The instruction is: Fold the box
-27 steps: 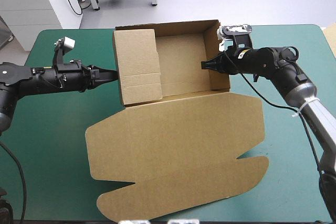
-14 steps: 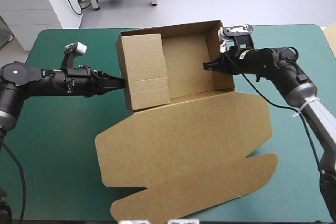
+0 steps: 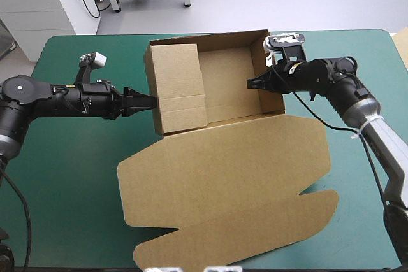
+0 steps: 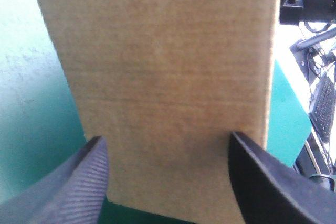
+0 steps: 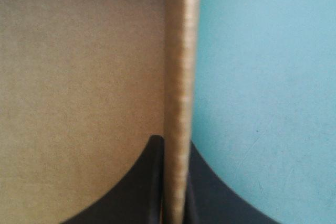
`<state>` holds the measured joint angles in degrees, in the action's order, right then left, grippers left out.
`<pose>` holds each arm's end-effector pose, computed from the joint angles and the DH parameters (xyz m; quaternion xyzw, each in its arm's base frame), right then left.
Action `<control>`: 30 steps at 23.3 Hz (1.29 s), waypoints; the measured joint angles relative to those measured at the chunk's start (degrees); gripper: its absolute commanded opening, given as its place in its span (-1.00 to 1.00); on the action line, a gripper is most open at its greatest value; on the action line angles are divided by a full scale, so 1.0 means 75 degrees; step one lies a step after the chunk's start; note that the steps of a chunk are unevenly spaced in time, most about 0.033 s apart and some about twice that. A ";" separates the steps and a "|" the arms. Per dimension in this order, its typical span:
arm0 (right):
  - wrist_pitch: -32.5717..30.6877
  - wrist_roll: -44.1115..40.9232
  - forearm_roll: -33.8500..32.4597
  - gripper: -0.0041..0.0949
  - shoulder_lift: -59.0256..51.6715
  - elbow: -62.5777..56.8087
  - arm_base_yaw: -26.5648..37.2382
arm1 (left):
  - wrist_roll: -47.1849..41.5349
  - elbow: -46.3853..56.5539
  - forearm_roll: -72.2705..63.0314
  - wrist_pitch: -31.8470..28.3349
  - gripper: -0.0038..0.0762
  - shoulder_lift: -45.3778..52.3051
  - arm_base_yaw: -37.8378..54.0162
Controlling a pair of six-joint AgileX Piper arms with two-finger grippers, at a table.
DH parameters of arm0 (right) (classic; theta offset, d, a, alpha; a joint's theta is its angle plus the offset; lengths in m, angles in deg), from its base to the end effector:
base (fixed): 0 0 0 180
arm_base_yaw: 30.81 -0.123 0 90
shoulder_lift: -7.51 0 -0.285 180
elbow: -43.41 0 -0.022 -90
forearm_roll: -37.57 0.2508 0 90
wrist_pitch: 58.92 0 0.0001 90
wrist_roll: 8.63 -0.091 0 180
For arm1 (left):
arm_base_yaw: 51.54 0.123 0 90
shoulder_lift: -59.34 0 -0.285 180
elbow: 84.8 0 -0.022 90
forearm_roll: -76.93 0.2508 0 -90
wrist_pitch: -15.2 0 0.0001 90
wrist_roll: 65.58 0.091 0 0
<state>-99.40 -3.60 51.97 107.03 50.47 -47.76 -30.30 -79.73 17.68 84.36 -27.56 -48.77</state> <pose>0.3451 0.1206 0.3551 -0.1195 0.9034 0.1532 0.3822 0.2700 -0.0601 0.3764 0.1462 0.8506 -0.4116 0.2927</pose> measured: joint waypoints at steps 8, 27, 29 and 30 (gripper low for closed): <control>0.0003 -0.0058 0.0166 -0.95 0.0091 0.0000 -0.0017 | 0.0000 0.0000 -0.0164 0.0068 0.29 0.0000 -0.0041; 0.0014 -0.0167 -0.0338 -0.95 0.0108 -0.0002 -0.0482 | -0.2740 0.0000 0.3145 -0.1678 0.23 0.0011 -0.1806; -0.0061 -0.0176 -0.0329 -0.95 0.0108 -0.0002 -0.0517 | -0.3285 0.0000 0.3523 -0.1936 0.23 0.0011 -0.1973; -0.0076 -0.0224 -0.0329 -0.95 0.0108 -0.0002 -0.0546 | -0.3549 0.0000 0.3696 -0.2081 0.23 0.0011 -0.2046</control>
<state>-99.97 -5.28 49.50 107.84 50.46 -51.85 -56.92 -79.73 45.40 68.75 -27.48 -64.12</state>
